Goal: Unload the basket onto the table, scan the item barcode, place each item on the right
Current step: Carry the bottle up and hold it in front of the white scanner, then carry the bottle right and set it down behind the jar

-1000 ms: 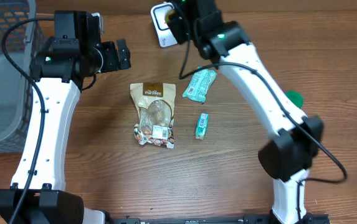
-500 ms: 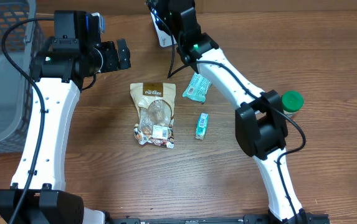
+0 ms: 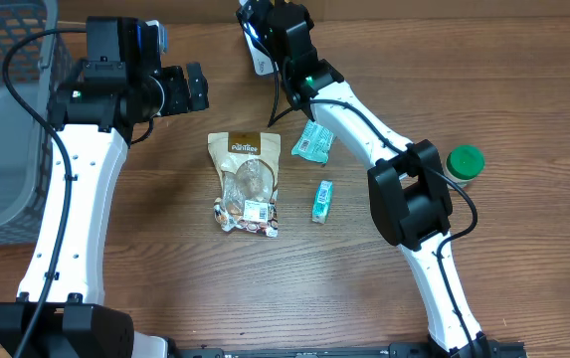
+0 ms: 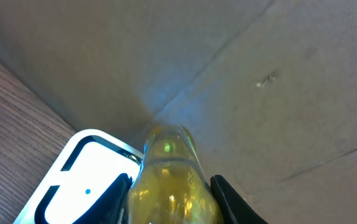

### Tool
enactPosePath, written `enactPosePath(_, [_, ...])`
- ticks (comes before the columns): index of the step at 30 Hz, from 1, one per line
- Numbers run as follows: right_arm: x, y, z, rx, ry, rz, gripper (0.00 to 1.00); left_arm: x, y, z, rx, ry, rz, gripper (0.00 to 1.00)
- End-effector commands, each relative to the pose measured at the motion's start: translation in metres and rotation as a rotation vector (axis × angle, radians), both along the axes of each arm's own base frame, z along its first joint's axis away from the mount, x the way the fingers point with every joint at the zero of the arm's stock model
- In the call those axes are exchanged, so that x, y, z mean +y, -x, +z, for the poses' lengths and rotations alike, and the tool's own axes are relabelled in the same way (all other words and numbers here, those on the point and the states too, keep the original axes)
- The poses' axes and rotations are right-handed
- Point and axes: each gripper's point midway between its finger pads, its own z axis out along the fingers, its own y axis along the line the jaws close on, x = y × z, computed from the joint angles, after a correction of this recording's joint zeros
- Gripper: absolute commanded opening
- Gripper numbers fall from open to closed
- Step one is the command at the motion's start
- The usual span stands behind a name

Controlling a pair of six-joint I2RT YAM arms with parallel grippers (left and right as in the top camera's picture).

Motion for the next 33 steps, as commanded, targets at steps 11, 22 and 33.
enactPosePath(11, [-0.034,0.015,0.132,-0.159,-0.27,-0.131,0.04,-0.001,-0.002,0.005,-0.018,-0.018,-0.018,0.99])
enactPosePath(22, [-0.154,0.089,0.189,0.127,-0.541,-0.401,0.04,-0.001,-0.002,0.005,-0.018,-0.018,-0.019,1.0])
enactPosePath(33, [-0.295,0.176,0.042,0.833,-0.515,-0.742,0.11,-0.001,-0.002,0.005,-0.018,-0.018,-0.018,1.0])
